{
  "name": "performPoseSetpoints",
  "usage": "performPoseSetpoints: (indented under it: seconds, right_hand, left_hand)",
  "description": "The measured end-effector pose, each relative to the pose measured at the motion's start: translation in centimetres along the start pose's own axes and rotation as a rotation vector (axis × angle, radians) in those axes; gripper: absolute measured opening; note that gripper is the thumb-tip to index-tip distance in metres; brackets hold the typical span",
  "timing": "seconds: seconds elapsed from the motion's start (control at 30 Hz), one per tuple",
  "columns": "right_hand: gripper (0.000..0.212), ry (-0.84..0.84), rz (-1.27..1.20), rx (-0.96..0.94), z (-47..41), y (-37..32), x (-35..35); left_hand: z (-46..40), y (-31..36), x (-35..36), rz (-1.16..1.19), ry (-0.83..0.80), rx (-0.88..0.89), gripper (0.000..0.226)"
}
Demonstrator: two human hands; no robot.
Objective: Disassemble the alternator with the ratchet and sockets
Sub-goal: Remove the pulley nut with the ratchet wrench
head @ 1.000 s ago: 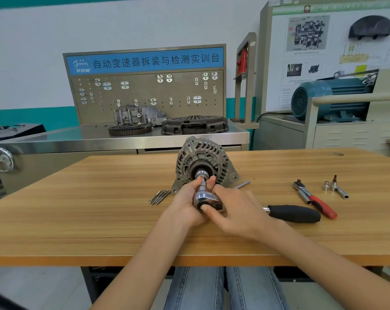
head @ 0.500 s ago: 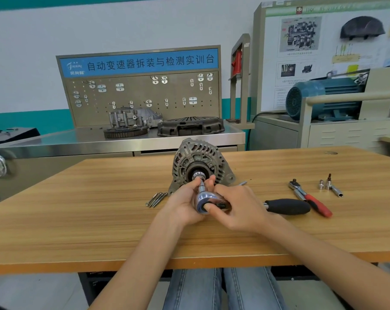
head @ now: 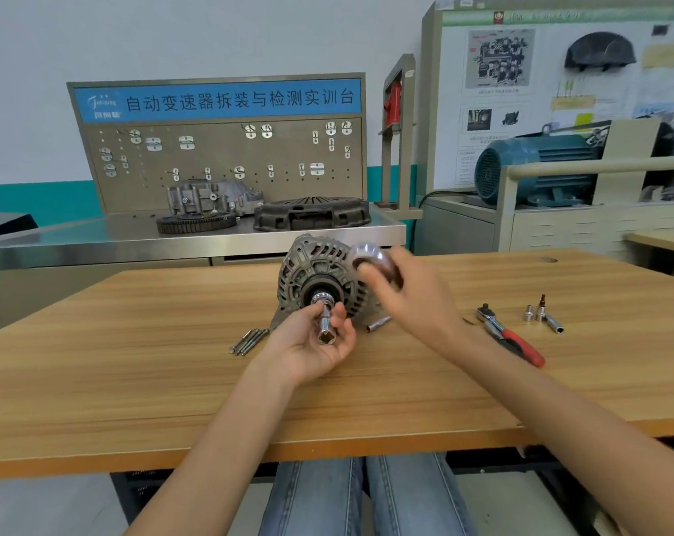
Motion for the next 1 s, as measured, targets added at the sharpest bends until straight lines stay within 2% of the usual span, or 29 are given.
performPoseSetpoints:
  seconds: [0.1,0.27,0.43,0.53,0.63,0.83,1.0]
  right_hand:
    - [0.027,0.082,-0.023,0.217,-2.6,1.0,-2.6]
    - [0.021,-0.162,-0.449,0.646,-4.9,4.2,-5.4]
    - [0.013,-0.303,-0.562,0.878,-4.4,8.1,-8.0]
    - [0.012,-0.249,-0.324,0.957,-3.7,10.7,-8.9]
    - [0.016,-0.199,-0.029,0.93,-3.1,13.2,-9.2]
    - [0.021,-0.293,0.392,0.849,-1.3,15.9,-8.1]
    - [0.023,-0.381,0.478,0.852,0.0,17.9,-6.4]
  left_hand:
    - [-0.4,0.0,-0.3,0.033,-0.005,0.013,0.026]
    - [-0.5,0.0,-0.4,0.055,-0.013,0.028,0.025]
    - [-0.5,0.2,-0.5,0.027,-0.019,0.018,0.024]
    - [-0.5,0.2,-0.6,0.02,-0.027,0.027,0.023]
    - [-0.5,0.3,-0.8,0.01,-0.031,0.031,0.021]
    - [-0.7,0.1,-0.6,0.02,-0.021,0.059,0.021]
    - [-0.9,0.2,-0.5,0.039,-0.025,0.069,0.02]
Point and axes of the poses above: each hand's wrist, its own z-axis away from the middle knuckle, its own x-axis out of the palm, y = z × x, the point moved 3 cm from there along -z, towards the middle knuckle, and after that the axes turned 10 degrees about -y, right-handed, at the moved point
